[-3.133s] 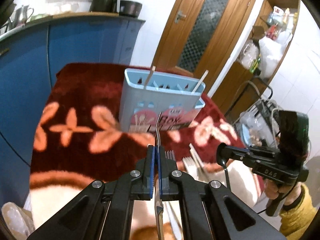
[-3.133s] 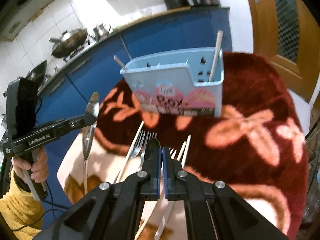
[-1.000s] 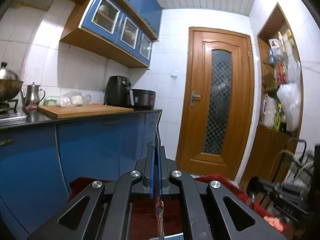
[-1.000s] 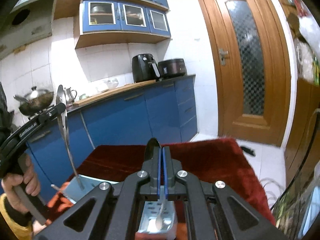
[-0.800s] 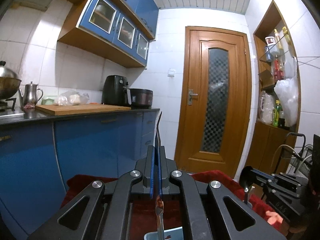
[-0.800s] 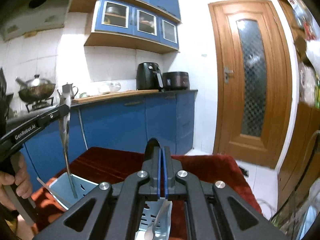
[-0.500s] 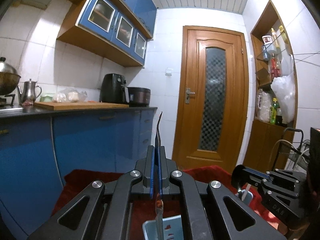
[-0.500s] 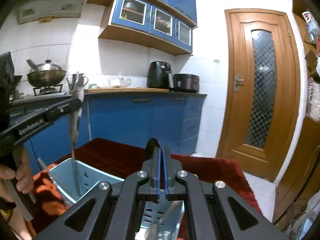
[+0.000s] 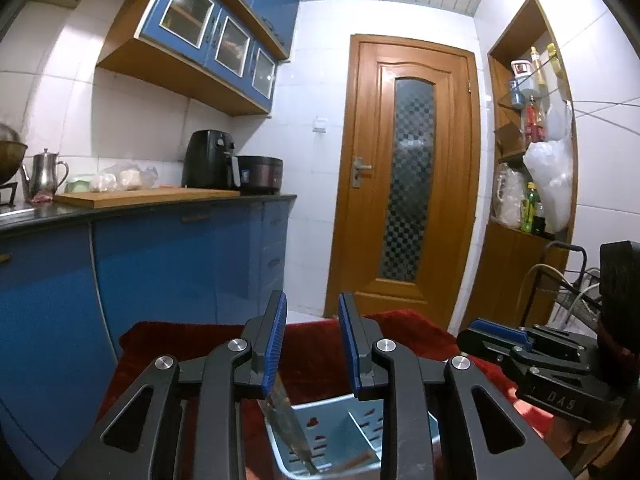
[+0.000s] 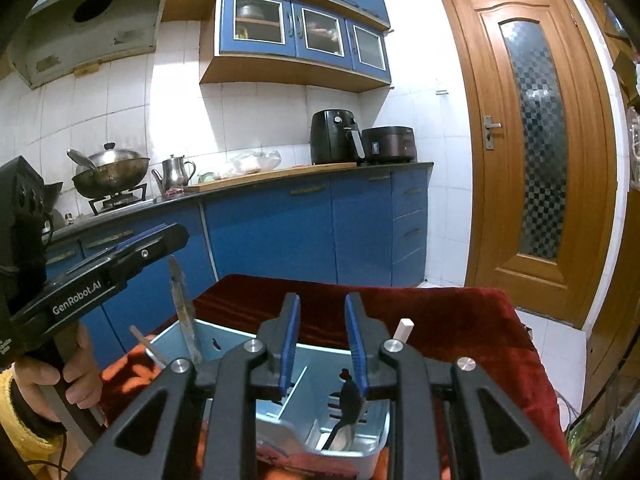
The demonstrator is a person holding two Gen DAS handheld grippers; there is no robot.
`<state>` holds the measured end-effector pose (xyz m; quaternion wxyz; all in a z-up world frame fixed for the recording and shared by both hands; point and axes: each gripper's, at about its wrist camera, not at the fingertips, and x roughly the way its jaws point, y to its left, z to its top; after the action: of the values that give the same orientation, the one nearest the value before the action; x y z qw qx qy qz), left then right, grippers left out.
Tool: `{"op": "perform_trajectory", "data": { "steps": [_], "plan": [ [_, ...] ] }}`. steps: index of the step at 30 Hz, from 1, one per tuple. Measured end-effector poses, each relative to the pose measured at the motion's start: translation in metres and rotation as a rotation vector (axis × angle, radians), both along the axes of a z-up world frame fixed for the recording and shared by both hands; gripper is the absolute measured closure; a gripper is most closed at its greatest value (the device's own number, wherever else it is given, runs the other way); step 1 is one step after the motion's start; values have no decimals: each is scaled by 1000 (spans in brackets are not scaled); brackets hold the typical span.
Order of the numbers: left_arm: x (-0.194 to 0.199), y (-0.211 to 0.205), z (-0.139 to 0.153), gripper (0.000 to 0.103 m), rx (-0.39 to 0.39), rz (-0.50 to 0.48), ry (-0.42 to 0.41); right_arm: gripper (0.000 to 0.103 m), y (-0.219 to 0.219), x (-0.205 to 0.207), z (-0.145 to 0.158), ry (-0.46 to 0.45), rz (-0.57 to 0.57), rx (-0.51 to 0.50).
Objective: Organize utensils
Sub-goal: 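Open both tools to drop the knife and chopstick into the holder, then move both tools back toward the forks and chopsticks on the blanket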
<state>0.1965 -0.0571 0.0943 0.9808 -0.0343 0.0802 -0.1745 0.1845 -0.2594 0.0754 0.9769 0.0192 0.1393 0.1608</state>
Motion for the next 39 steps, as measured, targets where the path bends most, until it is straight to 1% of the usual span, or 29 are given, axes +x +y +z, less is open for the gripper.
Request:
{"op": "perform_trajectory", "data": {
  "steps": [5,13,17,21,24,27,30,35,37,39],
  "plan": [
    [-13,3,7,76,-8,-17,19,77,-2,-13,8,8,18,30],
    [-38,12,17,76,-26,-47,79,77,-1,-44,23,25,44,56],
    [-55,13,19,76,-5,-43,119,77,-1,-60,30,43,56,75],
    [-75,13,19,76,35,-30,126,77,2,-74,34,78,36,65],
    [-91,12,22,76,70,-28,130,77,2,-82,35,124,13,57],
    [-105,12,24,76,92,-29,137,77,-1,-89,31,187,21,79],
    [-119,12,22,76,111,-27,144,77,-4,-97,27,221,17,80],
    [-134,8,2,76,158,-35,234,77,-6,-113,18,271,17,76],
    [-136,5,-8,76,183,-34,279,77,-7,-121,11,305,30,68],
    [-136,1,-18,76,201,-35,323,76,-7,-123,9,313,33,66]
  ]
}}
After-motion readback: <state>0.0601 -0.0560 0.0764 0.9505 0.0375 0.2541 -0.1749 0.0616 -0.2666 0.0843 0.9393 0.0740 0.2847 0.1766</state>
